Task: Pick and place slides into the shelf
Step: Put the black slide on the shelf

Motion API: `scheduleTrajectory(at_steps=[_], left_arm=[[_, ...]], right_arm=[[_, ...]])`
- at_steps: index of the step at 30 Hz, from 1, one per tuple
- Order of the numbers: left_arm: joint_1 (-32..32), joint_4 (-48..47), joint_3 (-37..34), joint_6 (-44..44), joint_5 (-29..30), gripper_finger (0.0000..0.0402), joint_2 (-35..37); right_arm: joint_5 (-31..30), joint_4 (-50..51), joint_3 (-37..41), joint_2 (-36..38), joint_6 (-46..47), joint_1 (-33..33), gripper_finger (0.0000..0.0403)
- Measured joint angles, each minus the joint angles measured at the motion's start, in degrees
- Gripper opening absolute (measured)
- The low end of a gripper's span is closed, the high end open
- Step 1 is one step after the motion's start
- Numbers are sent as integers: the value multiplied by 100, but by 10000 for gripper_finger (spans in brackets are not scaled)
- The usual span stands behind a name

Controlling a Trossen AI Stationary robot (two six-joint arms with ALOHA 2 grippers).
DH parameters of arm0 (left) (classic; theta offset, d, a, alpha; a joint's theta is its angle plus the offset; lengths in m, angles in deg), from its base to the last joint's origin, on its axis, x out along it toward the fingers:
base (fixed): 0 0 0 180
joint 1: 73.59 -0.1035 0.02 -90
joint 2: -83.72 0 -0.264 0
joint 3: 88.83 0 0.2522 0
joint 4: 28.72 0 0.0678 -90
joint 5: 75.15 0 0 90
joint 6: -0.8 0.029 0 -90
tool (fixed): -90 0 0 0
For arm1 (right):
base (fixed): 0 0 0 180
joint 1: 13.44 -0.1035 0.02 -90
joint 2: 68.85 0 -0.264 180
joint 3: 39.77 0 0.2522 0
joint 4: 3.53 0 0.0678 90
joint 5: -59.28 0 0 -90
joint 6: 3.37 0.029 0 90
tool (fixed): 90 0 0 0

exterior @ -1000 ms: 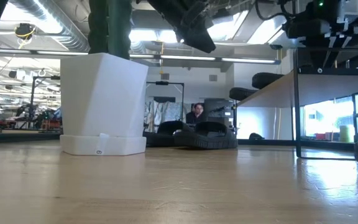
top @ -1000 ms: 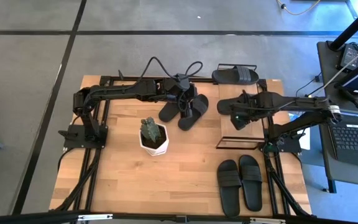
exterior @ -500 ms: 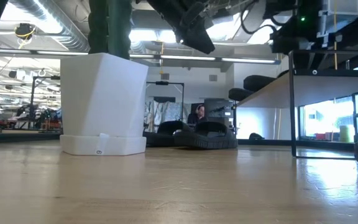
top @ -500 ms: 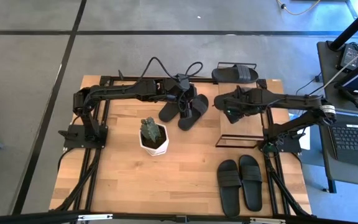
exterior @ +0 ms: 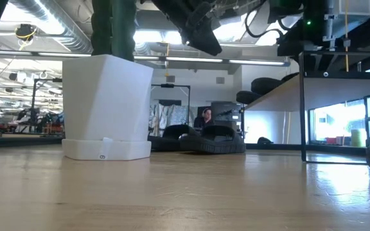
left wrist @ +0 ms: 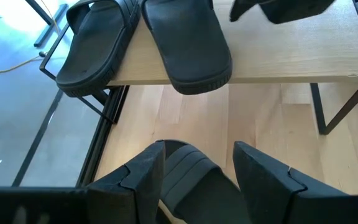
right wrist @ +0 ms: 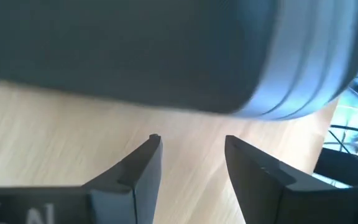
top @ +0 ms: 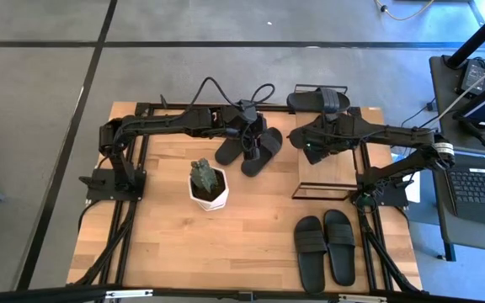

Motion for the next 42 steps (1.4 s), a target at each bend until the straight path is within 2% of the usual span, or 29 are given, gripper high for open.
scheduleTrajectory(at_steps=[4, 14, 21, 31, 42], left_arm=[[0, -25, 0, 0, 1, 182, 0], [0, -39, 0, 19, 0, 182, 0], [0, -135, 0, 6, 0, 182, 0], [0, -143, 0, -1, 2, 182, 0], [0, -141, 0, 0, 0, 182, 0]], right_arm=[[316, -149, 0, 0, -318, -100, 177], [333, -1107, 0, 0, -608, -84, 177], [-30, -1276, 0, 1, -632, 128, 177], [-76, -2040, 0, 0, -1266, 582, 177], [-151, -1958, -116, 128, -1651, 861, 177]])
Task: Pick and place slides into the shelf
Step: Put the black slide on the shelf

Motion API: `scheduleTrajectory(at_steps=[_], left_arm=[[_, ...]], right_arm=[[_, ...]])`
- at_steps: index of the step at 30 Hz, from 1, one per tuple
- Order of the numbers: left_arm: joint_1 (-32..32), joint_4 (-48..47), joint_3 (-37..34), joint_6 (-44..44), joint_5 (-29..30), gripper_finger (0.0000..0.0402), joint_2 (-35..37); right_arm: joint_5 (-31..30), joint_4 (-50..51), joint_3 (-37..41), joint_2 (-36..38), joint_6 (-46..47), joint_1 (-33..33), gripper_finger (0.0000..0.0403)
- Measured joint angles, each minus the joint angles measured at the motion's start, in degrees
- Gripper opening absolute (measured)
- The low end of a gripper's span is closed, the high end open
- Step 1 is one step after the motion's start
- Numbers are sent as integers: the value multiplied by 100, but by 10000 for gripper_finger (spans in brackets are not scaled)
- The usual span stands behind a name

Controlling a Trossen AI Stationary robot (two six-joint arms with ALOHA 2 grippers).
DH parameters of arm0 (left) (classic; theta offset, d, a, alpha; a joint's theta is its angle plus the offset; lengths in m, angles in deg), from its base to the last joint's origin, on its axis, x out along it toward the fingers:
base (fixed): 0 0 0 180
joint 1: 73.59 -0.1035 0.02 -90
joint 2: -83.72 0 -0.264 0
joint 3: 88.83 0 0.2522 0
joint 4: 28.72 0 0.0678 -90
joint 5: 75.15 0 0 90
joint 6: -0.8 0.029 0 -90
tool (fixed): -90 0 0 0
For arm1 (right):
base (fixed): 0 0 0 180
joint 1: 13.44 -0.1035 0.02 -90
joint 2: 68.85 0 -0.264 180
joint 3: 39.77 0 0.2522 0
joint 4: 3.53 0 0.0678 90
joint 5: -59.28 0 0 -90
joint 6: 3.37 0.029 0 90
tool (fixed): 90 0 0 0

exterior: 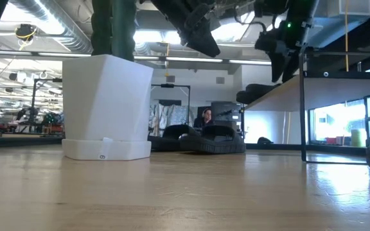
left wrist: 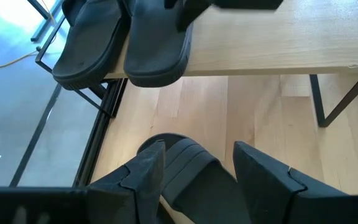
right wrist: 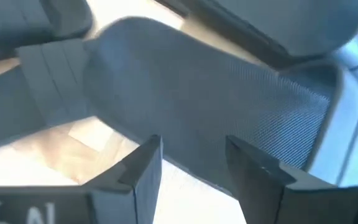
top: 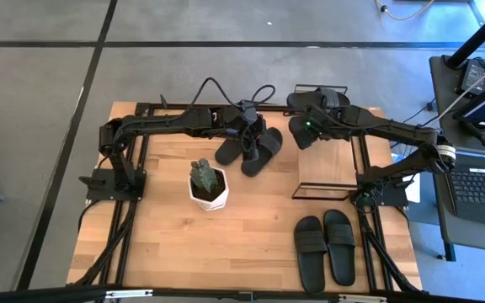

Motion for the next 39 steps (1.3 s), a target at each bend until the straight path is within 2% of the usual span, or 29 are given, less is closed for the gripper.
scheduleTrajectory(at_steps=[4, 9, 16, 21, 32, 39], left_arm=[[0, 0, 0, -1, 0, 182, 0], [0, -111, 0, -1, 0, 182, 0], [0, -186, 0, -1, 0, 182, 0], [0, -185, 0, -1, 0, 182, 0], [1, -186, 0, -2, 0, 182, 0], [0, -186, 0, -3, 0, 182, 0]], right_arm=[[254, 361, -407, 33, -358, -117, 177], [593, 1336, -791, 33, -586, -164, 177], [683, 2534, -550, 31, -119, -164, 177], [608, 2333, -164, 31, 467, -160, 177], [569, 1142, 269, 28, 459, -157, 177], [39, 1095, 269, 28, 457, -146, 177]])
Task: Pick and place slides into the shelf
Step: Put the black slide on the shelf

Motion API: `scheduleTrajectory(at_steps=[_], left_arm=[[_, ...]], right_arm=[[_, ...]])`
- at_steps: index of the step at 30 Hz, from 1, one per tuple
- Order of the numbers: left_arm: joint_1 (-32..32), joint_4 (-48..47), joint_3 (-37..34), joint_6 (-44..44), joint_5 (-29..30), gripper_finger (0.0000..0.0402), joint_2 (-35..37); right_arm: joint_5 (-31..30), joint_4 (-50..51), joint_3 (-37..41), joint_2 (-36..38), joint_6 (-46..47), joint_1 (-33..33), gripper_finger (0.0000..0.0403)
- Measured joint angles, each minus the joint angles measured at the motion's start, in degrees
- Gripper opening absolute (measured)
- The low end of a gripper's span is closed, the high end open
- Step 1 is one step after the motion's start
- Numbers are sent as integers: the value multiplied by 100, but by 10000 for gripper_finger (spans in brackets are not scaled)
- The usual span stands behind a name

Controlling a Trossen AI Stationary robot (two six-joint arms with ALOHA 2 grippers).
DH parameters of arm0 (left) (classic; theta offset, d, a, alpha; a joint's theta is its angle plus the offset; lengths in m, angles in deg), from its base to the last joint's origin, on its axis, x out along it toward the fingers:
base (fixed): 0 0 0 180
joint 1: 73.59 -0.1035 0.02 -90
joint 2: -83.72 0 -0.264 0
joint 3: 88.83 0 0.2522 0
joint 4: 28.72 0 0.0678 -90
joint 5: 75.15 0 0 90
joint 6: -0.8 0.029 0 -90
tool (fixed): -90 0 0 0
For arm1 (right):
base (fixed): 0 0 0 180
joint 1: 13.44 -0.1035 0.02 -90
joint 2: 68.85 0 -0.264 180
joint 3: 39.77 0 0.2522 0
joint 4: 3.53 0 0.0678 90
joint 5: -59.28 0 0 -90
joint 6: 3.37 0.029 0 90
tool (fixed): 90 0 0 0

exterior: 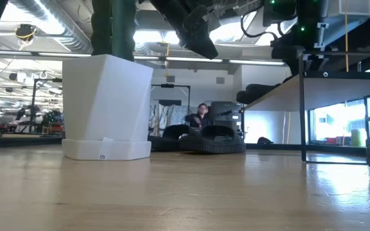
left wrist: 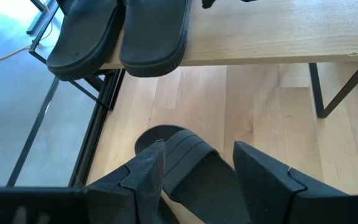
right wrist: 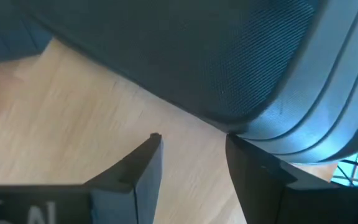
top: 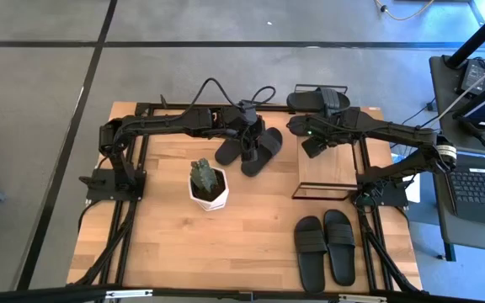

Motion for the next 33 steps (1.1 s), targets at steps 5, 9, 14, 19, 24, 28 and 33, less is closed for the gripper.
scheduleTrajectory(at_steps=[5, 9, 14, 19, 24, 28, 33], left_arm=[[0, 2, 0, 0, 0, 182, 0], [0, 2, 0, -2, 0, 182, 0], [0, 2, 0, -7, 0, 182, 0], [0, 2, 0, -19, 0, 182, 0], [1, 2, 0, -20, 0, 182, 0], [0, 2, 0, -20, 0, 182, 0], [2, 2, 0, -9, 0, 182, 0]], right_arm=[[-9, -251, 0, 0, -57, 8, 177], [-7, -518, 0, -2, -189, 37, 177], [-123, -569, 0, -11, -192, 206, 177], [-183, -573, 0, -11, -323, 335, 177], [-189, -574, 0, -11, -323, 341, 177], [-196, -572, -2, -11, -323, 341, 177], [-200, -562, -203, -11, -327, 332, 177]])
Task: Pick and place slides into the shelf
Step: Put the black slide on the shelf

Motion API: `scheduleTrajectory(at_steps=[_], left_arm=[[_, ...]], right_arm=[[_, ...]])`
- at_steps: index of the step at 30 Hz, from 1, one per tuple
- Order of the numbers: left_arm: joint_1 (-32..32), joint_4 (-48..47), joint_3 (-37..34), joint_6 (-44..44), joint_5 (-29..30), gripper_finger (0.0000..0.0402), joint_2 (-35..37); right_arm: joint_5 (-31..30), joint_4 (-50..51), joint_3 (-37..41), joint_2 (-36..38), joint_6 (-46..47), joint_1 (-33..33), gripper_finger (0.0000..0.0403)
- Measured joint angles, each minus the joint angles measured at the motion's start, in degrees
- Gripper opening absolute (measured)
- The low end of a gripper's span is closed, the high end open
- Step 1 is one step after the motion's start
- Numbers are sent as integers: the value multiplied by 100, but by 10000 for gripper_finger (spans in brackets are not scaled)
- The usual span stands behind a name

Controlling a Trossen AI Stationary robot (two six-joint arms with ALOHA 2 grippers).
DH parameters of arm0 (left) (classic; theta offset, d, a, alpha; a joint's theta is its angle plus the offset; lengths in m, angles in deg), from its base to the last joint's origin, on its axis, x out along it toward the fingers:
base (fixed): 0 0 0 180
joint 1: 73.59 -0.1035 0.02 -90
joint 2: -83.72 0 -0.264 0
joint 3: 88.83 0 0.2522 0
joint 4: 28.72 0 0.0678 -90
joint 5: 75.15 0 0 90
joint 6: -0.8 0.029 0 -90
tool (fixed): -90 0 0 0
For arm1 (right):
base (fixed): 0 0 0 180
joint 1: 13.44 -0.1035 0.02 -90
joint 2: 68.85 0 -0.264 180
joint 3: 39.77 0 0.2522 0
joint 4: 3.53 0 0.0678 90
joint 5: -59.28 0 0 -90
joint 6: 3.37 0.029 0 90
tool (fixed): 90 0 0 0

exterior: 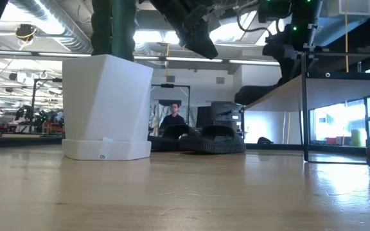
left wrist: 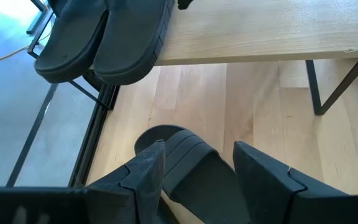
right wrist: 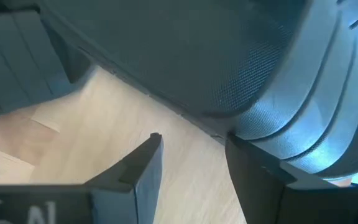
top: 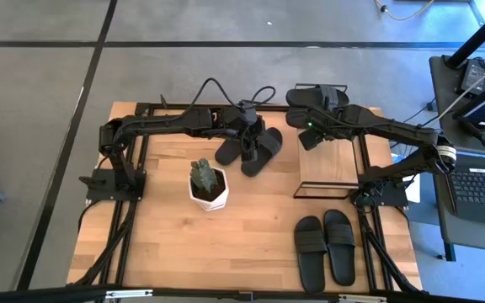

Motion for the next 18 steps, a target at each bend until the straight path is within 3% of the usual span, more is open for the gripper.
scheduleTrajectory(at_steps=[10, 18], left_arm=[[0, -76, 0, 4, 0, 182, 0], [0, -137, 0, 4, 0, 182, 0]], right_arm=[[-24, 189, -616, 0, -161, -2, 177], [-24, 259, -658, 0, -137, 0, 177]])
